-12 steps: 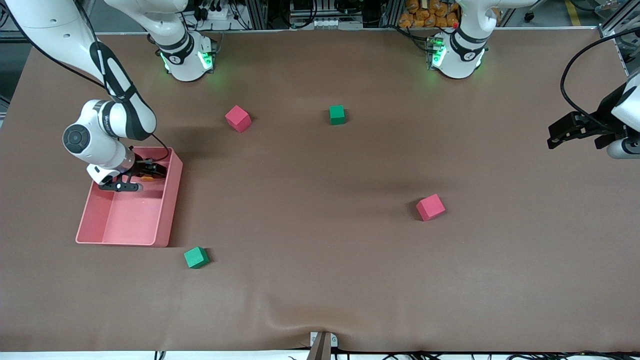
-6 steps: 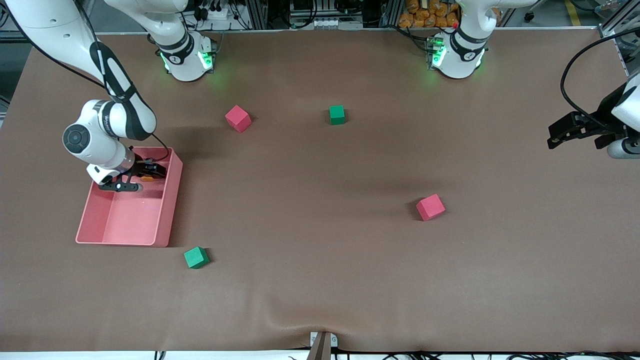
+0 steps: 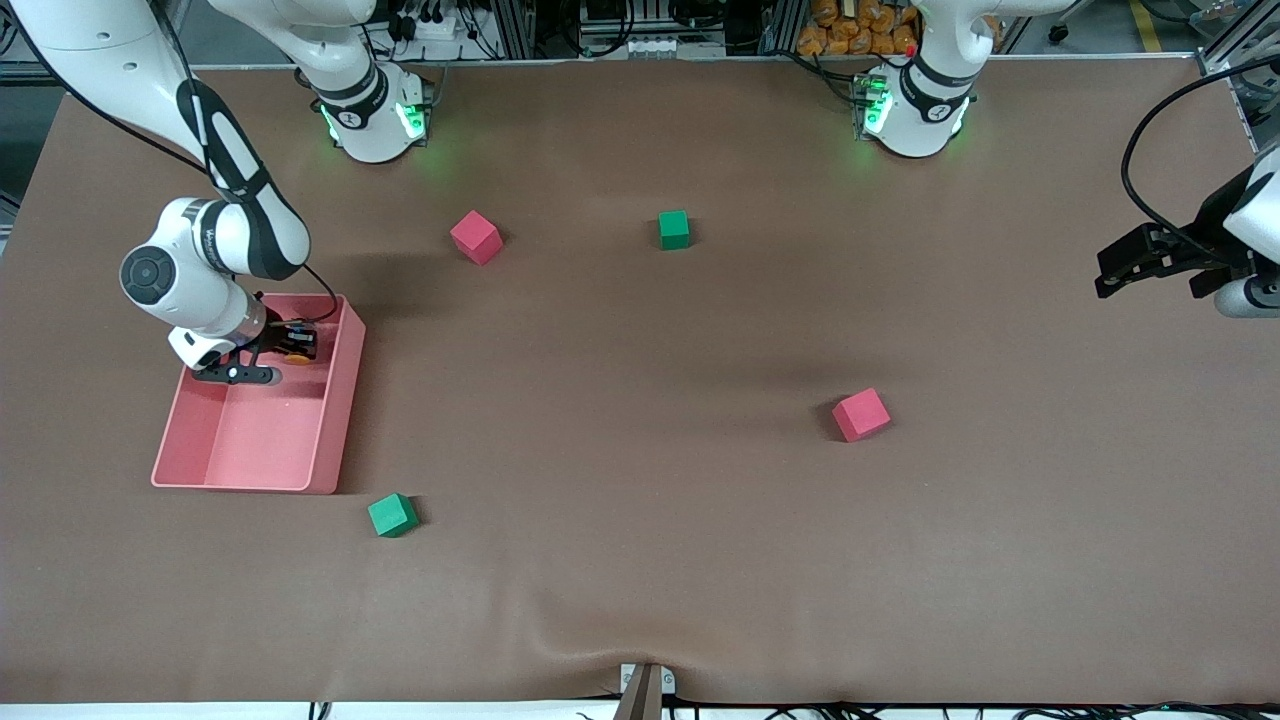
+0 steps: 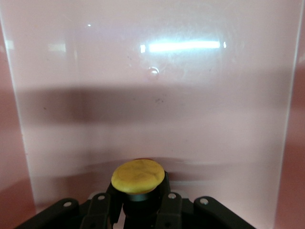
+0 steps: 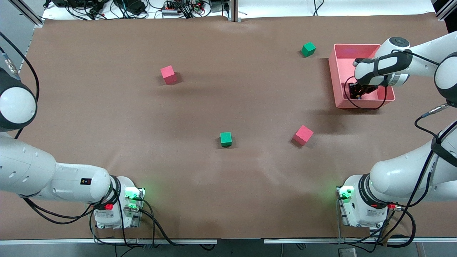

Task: Place and upright button with both arms
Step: 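Lift the button out of the tray with the right gripper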

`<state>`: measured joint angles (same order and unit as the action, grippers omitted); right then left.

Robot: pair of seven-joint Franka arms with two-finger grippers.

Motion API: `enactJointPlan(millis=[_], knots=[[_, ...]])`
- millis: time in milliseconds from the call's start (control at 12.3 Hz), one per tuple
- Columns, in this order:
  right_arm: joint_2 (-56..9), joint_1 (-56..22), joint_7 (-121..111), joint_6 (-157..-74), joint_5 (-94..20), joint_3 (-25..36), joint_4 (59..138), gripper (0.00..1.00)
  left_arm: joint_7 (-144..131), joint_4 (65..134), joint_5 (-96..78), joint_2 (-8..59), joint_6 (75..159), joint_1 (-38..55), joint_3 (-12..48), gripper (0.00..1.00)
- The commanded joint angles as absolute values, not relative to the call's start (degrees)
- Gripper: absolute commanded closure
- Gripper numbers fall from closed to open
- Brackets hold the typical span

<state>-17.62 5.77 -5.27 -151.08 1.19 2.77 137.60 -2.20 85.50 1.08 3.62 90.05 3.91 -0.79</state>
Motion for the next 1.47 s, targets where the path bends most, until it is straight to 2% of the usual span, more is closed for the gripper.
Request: enactJointPlan(millis=[0,244,407,570,896,1140,1303,1385], knots=[[-12.6,5.6,-7.2,-147.2,1.8,2.8,136.9,1.0,-0.8,84.9,1.2,3.9,89.7,3.5,-0.6,0.0],[-9.5,5.6,-8.2,-133.6,1.8,2.7,129.1,1.0,-0.8,84.9,1.2,3.9,89.8,3.5,-0.6,0.0],[-9.9,5.5,-9.1,-120.1,1.8,2.7,119.1,1.0,-0.8,84.8,1.2,3.9,89.7,3.5,-0.6,0.0],[-10.4,4.5,-9.1,-111.8,1.7,2.6,111.5,1.0,-0.7,84.9,1.2,3.9,89.7,3.4,-0.6,0.0],[-11.8,-4.0,-8.6,-110.3,-1.0,2.6,104.3,1.0,-0.7,85.1,1.2,3.9,89.7,3.3,-0.7,0.0],[-19.4,-13.4,-2.9,-111.2,-10.4,2.7,95.8,1.0,-0.8,85.2,1.2,3.9,89.7,3.4,-0.7,0.0],[-25.5,-19.9,1.1,-112.0,-10.4,2.8,88.1,1.0,0.0,85.2,1.2,3.8,89.7,3.2,-0.8,0.0],[-28.2,-23.0,5.1,-115.2,-10.5,2.8,84.8,1.0,1.7,85.2,1.1,3.9,89.7,2.6,-0.8,0.0]])
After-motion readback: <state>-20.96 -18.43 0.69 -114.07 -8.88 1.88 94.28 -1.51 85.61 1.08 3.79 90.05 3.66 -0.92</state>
